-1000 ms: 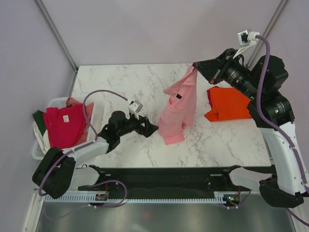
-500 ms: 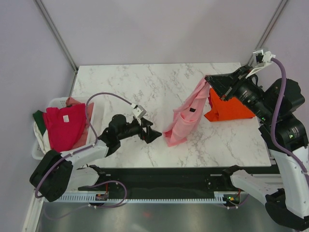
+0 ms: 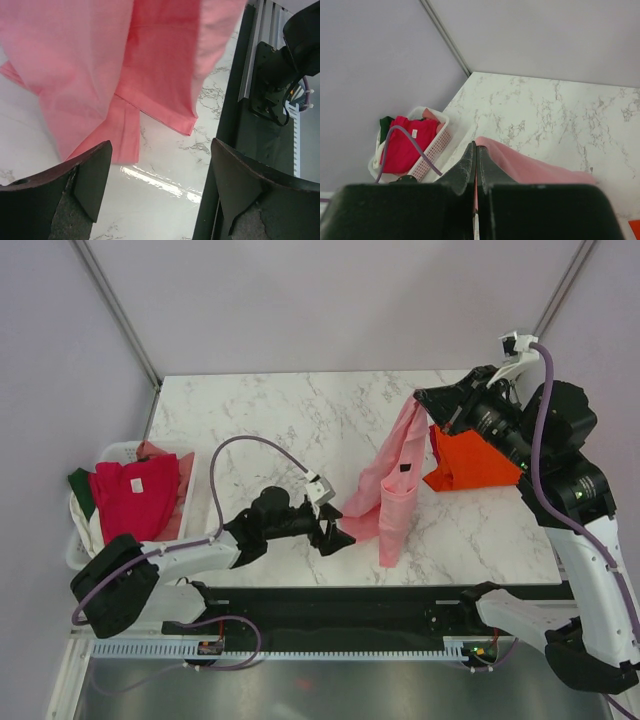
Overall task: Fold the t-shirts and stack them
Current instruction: Flatten the tshirt out
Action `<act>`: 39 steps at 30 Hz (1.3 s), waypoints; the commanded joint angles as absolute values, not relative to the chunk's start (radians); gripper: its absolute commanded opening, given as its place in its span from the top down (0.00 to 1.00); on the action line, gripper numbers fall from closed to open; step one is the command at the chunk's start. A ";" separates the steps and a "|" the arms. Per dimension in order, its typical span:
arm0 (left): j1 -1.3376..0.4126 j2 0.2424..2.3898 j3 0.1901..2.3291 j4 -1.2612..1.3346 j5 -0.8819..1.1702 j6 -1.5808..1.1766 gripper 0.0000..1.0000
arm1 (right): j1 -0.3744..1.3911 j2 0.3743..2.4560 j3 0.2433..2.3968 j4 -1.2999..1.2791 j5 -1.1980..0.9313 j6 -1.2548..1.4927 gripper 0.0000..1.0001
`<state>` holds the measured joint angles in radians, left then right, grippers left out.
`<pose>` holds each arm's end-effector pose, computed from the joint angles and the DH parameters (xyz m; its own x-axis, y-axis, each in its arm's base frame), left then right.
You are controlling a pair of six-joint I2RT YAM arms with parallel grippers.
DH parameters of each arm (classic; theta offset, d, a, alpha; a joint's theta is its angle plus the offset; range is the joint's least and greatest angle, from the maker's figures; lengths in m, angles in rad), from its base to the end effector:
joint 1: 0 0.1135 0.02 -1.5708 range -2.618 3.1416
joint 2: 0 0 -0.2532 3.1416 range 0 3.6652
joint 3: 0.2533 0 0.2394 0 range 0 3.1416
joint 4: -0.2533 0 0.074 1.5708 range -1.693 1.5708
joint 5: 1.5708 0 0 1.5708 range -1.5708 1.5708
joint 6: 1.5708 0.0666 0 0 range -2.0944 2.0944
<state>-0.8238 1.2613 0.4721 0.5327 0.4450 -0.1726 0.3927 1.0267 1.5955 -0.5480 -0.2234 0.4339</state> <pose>0.1681 -0.2238 0.1984 -0.3321 0.1305 -0.9342 0.9015 0.3351 -0.2737 0.1706 0.0866 0.5084 -0.2255 0.3504 -0.9091 -0.5323 0.7372 0.4161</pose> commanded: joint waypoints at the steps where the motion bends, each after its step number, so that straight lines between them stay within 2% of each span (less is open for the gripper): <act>1: -0.882 1.264 0.511 0.555 0.371 -0.089 0.13 | 0.396 1.038 1.644 -0.520 -0.193 0.452 0.99; 12: -1.088 1.333 0.607 0.428 -0.063 -0.206 0.14 | 0.396 1.072 1.700 -0.514 -0.146 0.500 1.00; 18: -1.089 1.278 0.562 0.431 -0.115 -0.229 0.13 | 0.396 1.097 1.739 -0.482 -0.153 0.548 1.00; 24: -1.074 1.164 0.450 0.479 -0.132 -0.265 0.08 | 0.394 1.123 1.743 -0.449 -0.167 0.578 1.00; 34: -1.060 1.215 0.387 0.572 -0.176 -0.298 0.08 | 0.396 1.150 1.715 -0.402 -0.158 0.618 1.00; 39: -1.058 1.278 0.423 0.571 -0.198 -0.267 0.12 | 0.396 1.155 1.718 -0.384 -0.163 0.627 1.00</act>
<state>-1.0618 1.2518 0.3954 0.5011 -0.1562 -0.2615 0.3927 1.1606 1.7081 -0.4644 -0.1627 0.6041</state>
